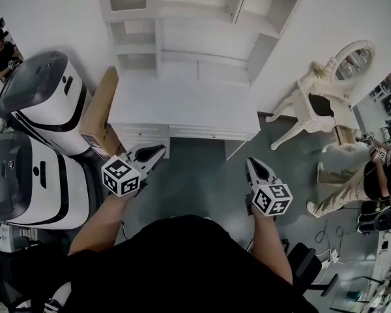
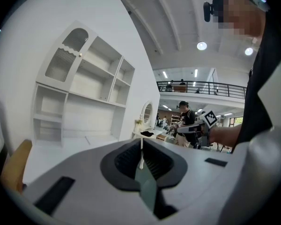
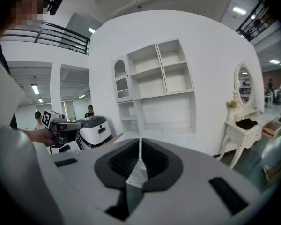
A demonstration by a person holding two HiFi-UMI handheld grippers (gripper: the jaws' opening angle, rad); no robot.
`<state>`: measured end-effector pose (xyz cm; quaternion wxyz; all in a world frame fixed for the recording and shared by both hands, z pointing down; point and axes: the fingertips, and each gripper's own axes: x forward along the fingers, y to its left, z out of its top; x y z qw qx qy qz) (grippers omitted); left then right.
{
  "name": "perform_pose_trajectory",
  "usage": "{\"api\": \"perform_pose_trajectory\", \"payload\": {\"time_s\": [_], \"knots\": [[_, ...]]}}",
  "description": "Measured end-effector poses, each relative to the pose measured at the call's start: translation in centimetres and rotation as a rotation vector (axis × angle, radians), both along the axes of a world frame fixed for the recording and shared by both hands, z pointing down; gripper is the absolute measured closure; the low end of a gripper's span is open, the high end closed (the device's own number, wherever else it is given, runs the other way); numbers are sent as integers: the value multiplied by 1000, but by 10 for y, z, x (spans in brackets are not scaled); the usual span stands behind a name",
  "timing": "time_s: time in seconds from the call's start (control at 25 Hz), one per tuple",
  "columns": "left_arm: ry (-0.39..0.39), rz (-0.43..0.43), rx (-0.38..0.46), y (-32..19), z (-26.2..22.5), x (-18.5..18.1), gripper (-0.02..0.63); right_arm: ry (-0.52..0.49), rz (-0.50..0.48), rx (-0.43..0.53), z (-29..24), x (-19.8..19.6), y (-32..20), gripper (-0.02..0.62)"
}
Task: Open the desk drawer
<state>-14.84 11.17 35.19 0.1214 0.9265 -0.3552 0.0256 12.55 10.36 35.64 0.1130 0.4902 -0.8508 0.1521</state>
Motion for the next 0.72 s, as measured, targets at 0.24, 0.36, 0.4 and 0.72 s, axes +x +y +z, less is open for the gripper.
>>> {"api": "perform_pose_trajectory", "payload": {"time_s": [0.24,0.36,0.4,0.72], "knots": [[-10,-7,-12,-9,6,1,584,-11,-4,-18,10,1,-17,578],[-13,-20,-21,-15,8,-1,584,-19,-18,-28,16,-2,-29,578],[-14,-26,-25,-18,10,-2,584,-20,-25,-29,17,-4,-34,578],[-29,-77,-41,-60,13,2,584,-32,-70,-41,24,-1,-93,578]]}}
